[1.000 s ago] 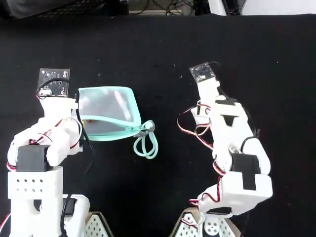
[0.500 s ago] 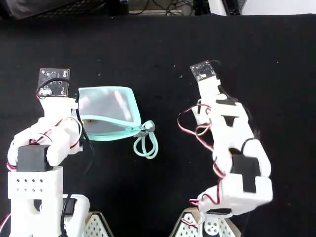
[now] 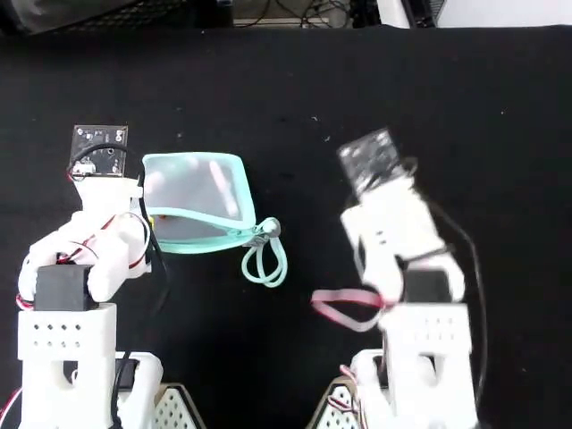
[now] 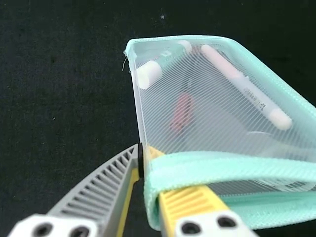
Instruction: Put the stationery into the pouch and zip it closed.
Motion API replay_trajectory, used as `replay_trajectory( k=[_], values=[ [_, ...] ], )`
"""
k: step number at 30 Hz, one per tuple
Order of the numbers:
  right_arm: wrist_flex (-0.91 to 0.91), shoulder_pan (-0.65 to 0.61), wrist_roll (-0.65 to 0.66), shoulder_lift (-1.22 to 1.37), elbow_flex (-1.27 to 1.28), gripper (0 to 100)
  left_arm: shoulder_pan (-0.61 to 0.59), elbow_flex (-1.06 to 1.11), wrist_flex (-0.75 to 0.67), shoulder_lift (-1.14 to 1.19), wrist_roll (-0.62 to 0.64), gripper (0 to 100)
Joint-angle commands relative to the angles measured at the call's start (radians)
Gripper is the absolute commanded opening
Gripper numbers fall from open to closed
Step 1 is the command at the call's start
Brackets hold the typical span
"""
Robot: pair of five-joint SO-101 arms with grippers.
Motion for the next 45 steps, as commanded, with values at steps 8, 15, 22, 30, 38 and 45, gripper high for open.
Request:
replay_trajectory(
  k=[8, 15, 22, 30, 38, 45],
  values=[
    [0.044, -0.206, -0.279, 0.111, 0.087, 1.1, 0.002, -0.008, -0.017, -0.002, 0.002, 3],
    [-0.103, -0.206, -0.287, 0.576, 0.002, 1.1, 0.002, -0.007, -0.017, -0.002, 0.002, 3],
    [-0.057, -0.199, -0.279, 0.889, -0.156, 10.2, 0.002, -0.005, -0.018, -0.002, 0.002, 3],
    [-0.057, -0.199, -0.196, 0.929, -0.17, 13.2, 0.002, -0.004, -0.017, -0.002, 0.002, 3],
    [-0.049, -0.204, -0.13, 0.938, -0.213, 10.9, 0.002, -0.004, -0.017, -0.002, 0.002, 3],
    [-0.052, -0.206, -0.117, 0.94, -0.197, 11.0, 0.002, -0.004, -0.015, -0.002, 0.002, 3]
  ],
)
